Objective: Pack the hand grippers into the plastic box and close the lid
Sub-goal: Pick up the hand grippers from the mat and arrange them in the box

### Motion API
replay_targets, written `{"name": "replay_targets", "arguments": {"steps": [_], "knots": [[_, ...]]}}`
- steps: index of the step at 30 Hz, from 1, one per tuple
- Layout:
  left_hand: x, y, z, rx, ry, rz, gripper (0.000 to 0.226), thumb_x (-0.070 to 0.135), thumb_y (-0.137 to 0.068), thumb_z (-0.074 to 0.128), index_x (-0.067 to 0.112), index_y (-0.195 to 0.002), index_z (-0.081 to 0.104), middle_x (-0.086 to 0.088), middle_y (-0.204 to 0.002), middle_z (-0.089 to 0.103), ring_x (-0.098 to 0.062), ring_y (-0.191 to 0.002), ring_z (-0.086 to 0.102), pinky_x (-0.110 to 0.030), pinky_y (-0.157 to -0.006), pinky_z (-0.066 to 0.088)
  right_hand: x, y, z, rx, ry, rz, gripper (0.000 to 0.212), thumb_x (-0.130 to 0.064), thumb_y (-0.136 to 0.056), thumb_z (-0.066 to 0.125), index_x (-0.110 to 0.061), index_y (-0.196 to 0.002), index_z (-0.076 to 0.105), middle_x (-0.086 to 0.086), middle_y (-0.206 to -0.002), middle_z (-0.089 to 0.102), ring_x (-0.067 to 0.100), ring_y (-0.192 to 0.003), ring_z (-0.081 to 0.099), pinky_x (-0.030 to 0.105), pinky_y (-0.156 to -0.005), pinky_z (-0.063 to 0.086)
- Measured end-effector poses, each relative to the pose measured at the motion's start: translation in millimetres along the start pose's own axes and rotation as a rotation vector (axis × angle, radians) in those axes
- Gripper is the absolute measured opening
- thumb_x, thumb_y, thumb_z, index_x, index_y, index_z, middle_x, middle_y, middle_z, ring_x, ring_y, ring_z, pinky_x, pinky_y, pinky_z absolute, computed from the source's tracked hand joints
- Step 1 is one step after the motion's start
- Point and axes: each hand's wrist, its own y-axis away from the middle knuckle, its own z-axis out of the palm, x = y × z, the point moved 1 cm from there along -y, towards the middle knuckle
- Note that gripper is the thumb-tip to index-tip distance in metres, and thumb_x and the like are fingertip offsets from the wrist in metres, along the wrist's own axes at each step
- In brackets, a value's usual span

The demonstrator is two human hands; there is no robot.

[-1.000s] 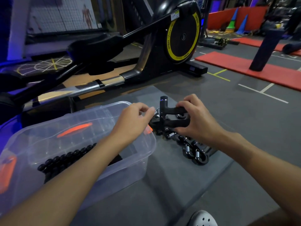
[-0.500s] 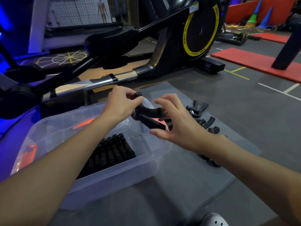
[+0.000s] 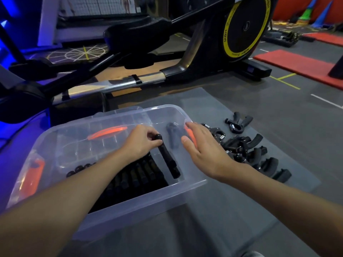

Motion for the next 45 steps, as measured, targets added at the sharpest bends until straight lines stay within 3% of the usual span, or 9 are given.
{"name": "replay_targets", "arguments": {"steps": [10, 24, 30, 33, 36, 38, 40, 42, 45], "knots": [[-47.1, -2.6, 17.2, -0.117, -0.233, -0.082, 0.01, 0.027, -0.074, 0.08, 0.021, -0.079, 0.072, 0.004, -0.077, 0.071, -0.016, -0.076, 0.067, -0.039, -0.077, 0.056, 0.7, 1.4, 0.1, -0.022, 0.063, -0.034, 0.052, -0.039, -0.1, 0.036, -0.016, -0.147, 0.032, -0.002, -0.152, 0.034, 0.01, -0.143, 0.02, 0.026, -0.116, 0.017], [-50.9, 4.3, 18.7, -0.115, -0.265, -0.038, 0.013, 0.027, -0.081, 0.076, 0.021, -0.091, 0.07, 0.007, -0.088, 0.068, -0.014, -0.084, 0.064, -0.039, -0.083, 0.054, 1.4, 2.8, 0.2, -0.003, 0.065, -0.058, 0.048, -0.039, -0.1, 0.038, -0.017, -0.143, 0.037, -0.003, -0.148, 0.038, 0.01, -0.142, 0.021, 0.027, -0.115, 0.02], [-20.9, 10.1, 4.0, -0.08, -0.253, 0.06, 0.037, 0.032, -0.081, 0.077, 0.017, -0.113, 0.066, 0.005, -0.11, 0.063, -0.011, -0.103, 0.057, -0.026, -0.09, 0.044, 5.5, 2.0, 1.2, 0.019, 0.036, -0.074, 0.046, -0.039, -0.1, 0.038, -0.016, -0.14, 0.04, -0.002, -0.144, 0.042, 0.01, -0.139, 0.026, 0.032, -0.115, 0.025], [15.1, 15.3, -2.8, -0.014, -0.189, 0.175, 0.032, 0.032, -0.082, 0.076, 0.019, -0.11, 0.068, 0.007, -0.108, 0.065, -0.007, -0.1, 0.058, -0.017, -0.089, 0.044, 11.6, 4.5, 0.5, 0.027, -0.064, -0.059, 0.047, -0.042, -0.099, 0.036, -0.017, -0.137, 0.044, -0.004, -0.14, 0.046, 0.009, -0.133, 0.035, 0.033, -0.111, 0.031], [64.9, 18.2, -3.8, 0.08, -0.095, 0.281, 0.018, 0.027, -0.089, 0.067, 0.019, -0.105, 0.069, 0.009, -0.104, 0.066, -0.003, -0.097, 0.057, -0.001, -0.081, 0.036, 19.6, 11.1, -7.5, 0.151, -0.197, -0.008, 0.038, -0.044, -0.099, 0.037, -0.02, -0.122, 0.055, -0.007, -0.12, 0.054, 0.004, -0.112, 0.048, 0.019, -0.097, 0.037], [96.8, 18.3, 2.9, 0.111, -0.029, 0.352, 0.016, 0.026, -0.092, 0.061, 0.017, -0.102, 0.07, 0.008, -0.103, 0.066, -0.003, -0.098, 0.057, -0.005, -0.083, 0.037, 35.0, 16.2, -15.6, 0.238, -0.231, 0.06, 0.026, -0.035, -0.098, 0.041, -0.017, -0.108, 0.058, -0.003, -0.105, 0.057, 0.008, -0.099, 0.05, 0.016, -0.087, 0.039], [121.3, 19.7, 18.4, 0.074, -0.04, 0.413, 0.021, 0.03, -0.091, 0.056, 0.018, -0.102, 0.068, 0.006, -0.106, 0.064, -0.006, -0.102, 0.057, -0.015, -0.089, 0.039, 63.4, 23.2, -22.7, 0.256, -0.214, 0.149, 0.021, -0.034, -0.094, 0.046, -0.018, -0.101, 0.057, 0.0, -0.096, 0.059, 0.017, -0.094, 0.054, 0.031, -0.087, 0.045], [135.1, 22.1, 40.9, -0.016, -0.136, 0.446, 0.034, 0.043, -0.089, 0.049, 0.019, -0.106, 0.067, 0.003, -0.11, 0.062, -0.012, -0.105, 0.057, -0.026, -0.098, 0.04, 100.6, 34.9, -29.9, 0.255, -0.158, 0.268, 0.029, -0.043, -0.088, 0.051, -0.019, -0.105, 0.056, 0.002, -0.098, 0.062, 0.022, -0.096, 0.059, 0.043, -0.087, 0.048], [134.6, 25.1, 70.2, -0.155, -0.349, 0.462, 0.058, 0.059, -0.082, 0.029, 0.023, -0.111, 0.064, 0.004, -0.115, 0.06, -0.017, -0.112, 0.053, -0.044, -0.112, 0.03, 154.1, 62.6, -42.8, 0.228, -0.04, 0.481, 0.044, -0.047, -0.084, 0.062, -0.019, -0.118, 0.055, 0.004, -0.112, 0.063, 0.024, -0.109, 0.057, 0.046, -0.094, 0.046]]}}
